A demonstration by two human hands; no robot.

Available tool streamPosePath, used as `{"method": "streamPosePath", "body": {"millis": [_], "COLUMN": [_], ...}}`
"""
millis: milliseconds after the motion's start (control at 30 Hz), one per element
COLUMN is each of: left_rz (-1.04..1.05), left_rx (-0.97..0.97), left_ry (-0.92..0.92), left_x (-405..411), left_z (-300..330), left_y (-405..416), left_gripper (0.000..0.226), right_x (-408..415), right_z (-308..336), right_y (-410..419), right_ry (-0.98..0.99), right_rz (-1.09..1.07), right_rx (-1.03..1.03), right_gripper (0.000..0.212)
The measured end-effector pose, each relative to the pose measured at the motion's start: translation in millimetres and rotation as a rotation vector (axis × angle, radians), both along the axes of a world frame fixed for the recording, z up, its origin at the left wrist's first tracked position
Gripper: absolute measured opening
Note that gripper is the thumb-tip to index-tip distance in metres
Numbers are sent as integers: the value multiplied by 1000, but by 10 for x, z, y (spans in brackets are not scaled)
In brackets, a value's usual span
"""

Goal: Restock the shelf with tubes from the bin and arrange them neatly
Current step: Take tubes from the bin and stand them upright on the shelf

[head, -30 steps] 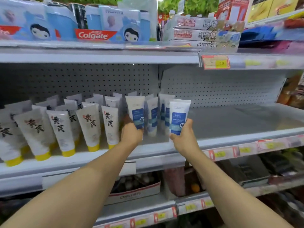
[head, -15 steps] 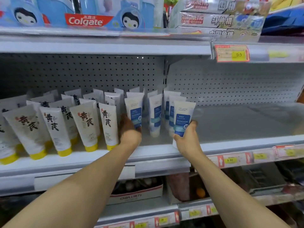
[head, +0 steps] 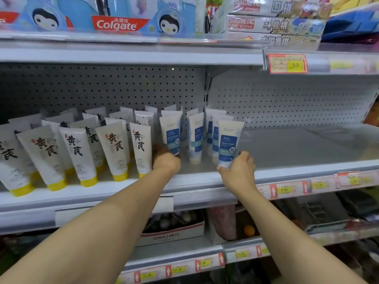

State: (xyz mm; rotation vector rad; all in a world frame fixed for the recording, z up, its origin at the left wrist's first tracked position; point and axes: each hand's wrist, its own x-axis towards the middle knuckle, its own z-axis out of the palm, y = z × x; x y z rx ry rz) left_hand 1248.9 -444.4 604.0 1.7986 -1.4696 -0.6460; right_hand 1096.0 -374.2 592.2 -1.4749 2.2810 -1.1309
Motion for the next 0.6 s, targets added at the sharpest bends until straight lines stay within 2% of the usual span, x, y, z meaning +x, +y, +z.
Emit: {"method": "streamPosePath", "body": {"millis": [100, 167, 300, 400, 600], "left_rz": [-76, -121, -182, -267, -367], "left_rx": [12, 20, 20, 13, 33], "left_ry": [-43, 13, 78, 72, -69], "left_x": [29, 53, 141, 275, 814], "left_z": [45, 75, 180, 277, 333], "left_y": [170, 270, 510, 703, 1103], "left_gripper": [46, 43, 58, 65, 56], "right_x": [86, 194, 485, 725, 1301], "right_z": [35, 48, 40, 13, -63], "right_y": [215, 358, 656, 879, 1209], "right_ry": [150, 216, 326, 371, 378], "right_rz": [-14, 2, 73, 158, 288], "right_rx": [62, 97, 156, 240, 318], "right_gripper": [61, 61, 62, 64, 69]}}
